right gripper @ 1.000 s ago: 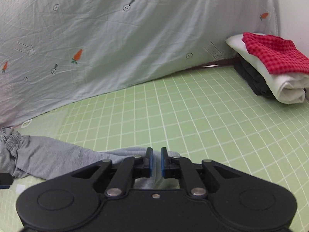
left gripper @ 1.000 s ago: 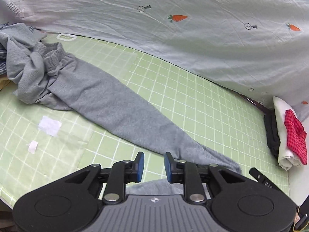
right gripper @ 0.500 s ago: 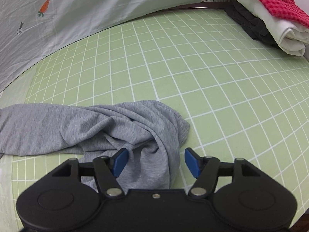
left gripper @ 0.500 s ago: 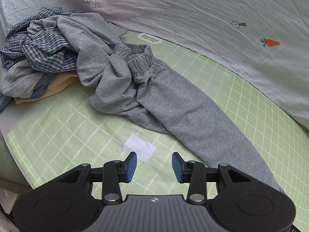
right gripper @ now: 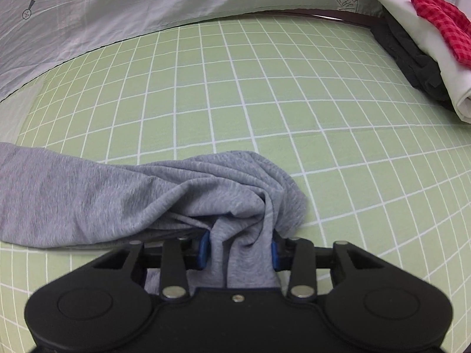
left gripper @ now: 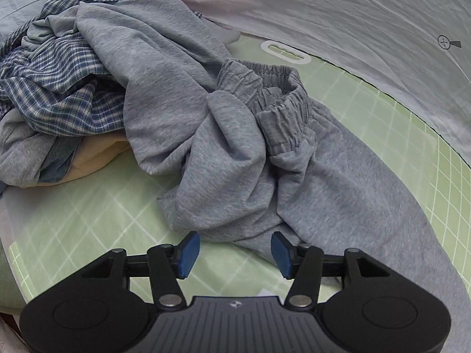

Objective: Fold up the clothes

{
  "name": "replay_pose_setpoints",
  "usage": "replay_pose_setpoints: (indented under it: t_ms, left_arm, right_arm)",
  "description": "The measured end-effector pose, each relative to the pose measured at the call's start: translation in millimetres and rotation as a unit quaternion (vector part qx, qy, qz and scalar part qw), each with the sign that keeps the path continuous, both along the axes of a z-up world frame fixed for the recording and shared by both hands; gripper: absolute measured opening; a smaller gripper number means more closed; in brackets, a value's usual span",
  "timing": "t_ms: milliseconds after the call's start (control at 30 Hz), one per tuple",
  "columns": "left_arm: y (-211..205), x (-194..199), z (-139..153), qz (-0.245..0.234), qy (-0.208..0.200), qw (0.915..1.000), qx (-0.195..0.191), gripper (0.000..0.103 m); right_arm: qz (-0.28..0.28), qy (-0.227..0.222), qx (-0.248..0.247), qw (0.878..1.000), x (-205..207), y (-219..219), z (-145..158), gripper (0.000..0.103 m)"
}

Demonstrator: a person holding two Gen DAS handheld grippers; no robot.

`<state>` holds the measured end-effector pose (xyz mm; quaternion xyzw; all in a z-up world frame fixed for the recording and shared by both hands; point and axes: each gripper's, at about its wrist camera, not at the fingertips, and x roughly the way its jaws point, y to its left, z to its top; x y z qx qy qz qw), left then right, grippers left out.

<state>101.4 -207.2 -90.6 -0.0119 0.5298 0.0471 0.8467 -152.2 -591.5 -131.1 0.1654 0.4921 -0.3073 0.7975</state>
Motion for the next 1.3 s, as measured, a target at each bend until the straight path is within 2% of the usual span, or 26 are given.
replay_pose_setpoints:
  t_ms: [100,167,233,267,300,467,667,900,1000,1167,1300]
  left_arm:
    - [1,22,-13,0.002,0.003,0.9998,0.021,0.058]
    - [2,29,-20,-0.001,0.003,0.9999,0.016,0.053]
    - [6,32,-25,0.006,0.009,0.9999,-0.010,0.021]
    - [7,30,-24,0.010,0.006,0.9998,-0.016,0.018]
    - [7,28,-24,0.005,0.008,0.9997,-0.022,0.007]
    - [5,2,-21,-0.022,0.021,0.9986,-0.043,0.005]
    - [0,-57,-19,-0.045,0.048,0.9956,-0.066,0.005]
    - [-18,-127,-16,-0.098,0.068,0.9869,-0.108,0.004]
    - [-27,-146,-17,-0.106,0.074,0.9814,-0.142,0.004]
    - [-59,-172,-22,-0.140,0.070,0.9752,-0.156,0.004]
    - [-70,-181,-13,-0.162,0.051,0.9711,-0.168,0.004]
  right_arm:
    - [0.000,0.004,-0.006,1.000,5,-11,0,0.032]
    - [-0.003,0.006,-0.008,1.000,7,-15,-1,0.031]
    - [-0.005,0.008,-0.010,1.000,10,-19,-1,0.031]
    - [-0.006,0.009,-0.011,1.000,11,-19,-2,0.031]
    - [-0.008,0.010,-0.013,1.000,12,-20,-2,0.032]
    - [-0.022,0.001,-0.006,1.000,8,-26,-2,0.033]
    - [-0.034,-0.012,-0.005,0.999,-9,-40,-2,0.033]
    - [-0.041,-0.018,-0.015,0.999,-40,-64,-2,0.033]
    - [-0.042,-0.026,-0.015,0.999,-56,-69,0,0.034]
    - [-0.037,-0.038,-0.016,0.998,-83,-68,0,0.035]
    - [-0.030,-0.033,-0.031,0.999,-98,-73,2,0.034]
